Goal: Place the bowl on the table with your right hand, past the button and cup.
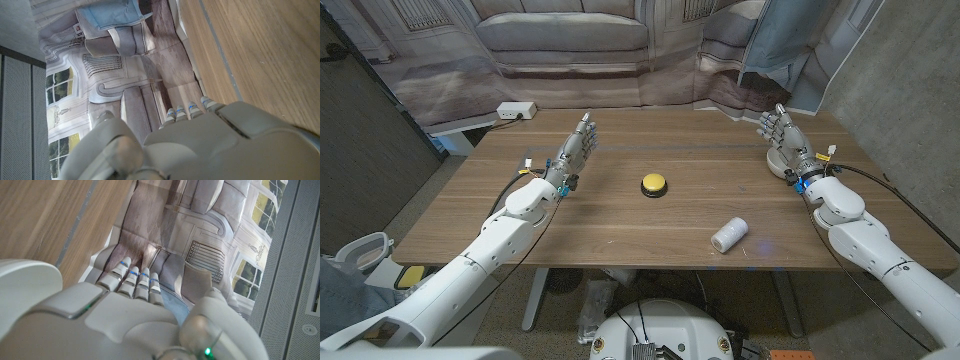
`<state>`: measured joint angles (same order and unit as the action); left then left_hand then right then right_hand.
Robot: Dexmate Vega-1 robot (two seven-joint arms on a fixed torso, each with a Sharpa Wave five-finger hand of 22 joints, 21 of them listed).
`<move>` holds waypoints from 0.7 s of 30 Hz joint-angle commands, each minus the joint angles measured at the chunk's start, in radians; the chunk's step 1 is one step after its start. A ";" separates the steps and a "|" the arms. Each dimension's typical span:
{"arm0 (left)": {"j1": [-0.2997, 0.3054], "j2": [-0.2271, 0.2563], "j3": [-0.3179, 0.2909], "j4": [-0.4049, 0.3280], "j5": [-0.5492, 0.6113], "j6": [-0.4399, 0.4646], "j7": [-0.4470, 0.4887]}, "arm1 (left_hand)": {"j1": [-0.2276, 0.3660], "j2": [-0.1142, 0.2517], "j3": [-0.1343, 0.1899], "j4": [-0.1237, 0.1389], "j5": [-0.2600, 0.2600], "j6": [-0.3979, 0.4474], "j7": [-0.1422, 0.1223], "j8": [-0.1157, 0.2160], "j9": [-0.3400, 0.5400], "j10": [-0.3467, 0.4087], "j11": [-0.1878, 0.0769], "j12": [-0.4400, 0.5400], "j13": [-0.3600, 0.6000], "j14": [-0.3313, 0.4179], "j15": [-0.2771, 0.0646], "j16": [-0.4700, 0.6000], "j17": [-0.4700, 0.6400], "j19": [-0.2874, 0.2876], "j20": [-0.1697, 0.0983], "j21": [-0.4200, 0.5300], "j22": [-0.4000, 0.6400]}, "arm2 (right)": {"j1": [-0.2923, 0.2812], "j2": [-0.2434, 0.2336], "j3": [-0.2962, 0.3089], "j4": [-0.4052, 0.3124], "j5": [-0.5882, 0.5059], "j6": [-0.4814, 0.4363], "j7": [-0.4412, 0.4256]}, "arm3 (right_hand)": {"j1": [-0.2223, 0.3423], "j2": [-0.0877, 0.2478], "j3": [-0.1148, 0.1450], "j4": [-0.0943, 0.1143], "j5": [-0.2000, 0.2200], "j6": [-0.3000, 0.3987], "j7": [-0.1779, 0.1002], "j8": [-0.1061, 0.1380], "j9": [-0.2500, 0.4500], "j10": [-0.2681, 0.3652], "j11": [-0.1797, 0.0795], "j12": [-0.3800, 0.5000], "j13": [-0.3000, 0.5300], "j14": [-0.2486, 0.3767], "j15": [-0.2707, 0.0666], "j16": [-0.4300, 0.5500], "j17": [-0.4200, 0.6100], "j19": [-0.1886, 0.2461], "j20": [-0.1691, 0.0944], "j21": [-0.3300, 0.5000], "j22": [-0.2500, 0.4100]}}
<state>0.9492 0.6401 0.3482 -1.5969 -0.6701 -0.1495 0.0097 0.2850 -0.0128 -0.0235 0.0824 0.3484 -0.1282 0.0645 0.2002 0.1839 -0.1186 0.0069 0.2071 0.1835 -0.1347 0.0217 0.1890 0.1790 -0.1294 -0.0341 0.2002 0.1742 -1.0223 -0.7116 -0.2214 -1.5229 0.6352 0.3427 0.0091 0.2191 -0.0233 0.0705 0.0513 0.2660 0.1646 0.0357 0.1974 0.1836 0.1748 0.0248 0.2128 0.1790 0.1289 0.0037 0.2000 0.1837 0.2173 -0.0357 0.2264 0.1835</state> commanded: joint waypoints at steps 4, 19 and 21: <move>-0.001 0.007 0.007 -0.020 0.005 0.016 0.002 | 0.005 0.005 -0.007 -0.001 0.009 0.002 -0.003 0.000 0.001 -0.001 0.004 -0.002 0.002 0.003 0.002 0.000 0.003 -0.004 -0.042 0.000 0.006 | -0.028 -0.024 0.033 -0.017 0.009 0.008 0.001 | 0.010 0.007 0.006 -0.008 -0.003 0.010 0.001 0.008 0.004 0.004 -0.006 0.001 0.003 0.006 -0.002 -0.003 0.004 0.009 -0.039 0.000 0.004; 0.020 0.023 -0.003 -0.063 0.001 0.041 0.031 | 0.007 0.007 -0.009 -0.001 0.009 0.005 -0.002 0.000 0.001 0.000 0.003 -0.003 0.002 0.004 0.002 0.000 0.003 -0.004 -0.042 0.000 0.006 | -0.046 -0.035 0.051 -0.003 0.011 0.022 0.011 | 0.015 0.011 0.007 -0.010 -0.004 0.013 -0.001 0.007 0.004 0.007 -0.009 0.001 0.003 0.016 -0.003 -0.001 0.003 0.014 -0.039 0.000 0.004; 0.023 0.025 -0.006 -0.069 0.000 0.039 0.030 | 0.007 0.007 -0.010 -0.001 0.009 0.005 -0.002 0.000 0.001 0.000 0.002 -0.003 0.002 0.004 0.001 0.000 0.003 -0.004 -0.042 0.000 0.006 | -0.049 -0.035 0.054 -0.003 0.016 0.019 0.010 | 0.015 0.011 0.007 -0.010 -0.004 0.014 -0.002 0.007 0.004 0.007 -0.009 0.001 0.003 0.016 -0.003 -0.001 0.003 0.014 -0.039 -0.001 0.004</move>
<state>0.9553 0.6535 0.3544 -1.6348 -0.6667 -0.1191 0.0226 0.2850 -0.0128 -0.0277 0.0785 0.3484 -0.1284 0.0643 0.2002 0.1838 -0.1187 0.0069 0.2071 0.1835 -0.1313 0.0251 0.1890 0.1790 -0.1294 -0.0341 0.2002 0.1742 -1.0556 -0.7395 -0.1834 -1.5348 0.6453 0.3535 0.0150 0.2284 -0.0141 0.0748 0.0470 0.2621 0.1686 0.0316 0.1973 0.1837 0.1804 0.0194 0.2128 0.1790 0.1395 0.0001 0.2000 0.1837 0.2209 -0.0394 0.2264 0.1835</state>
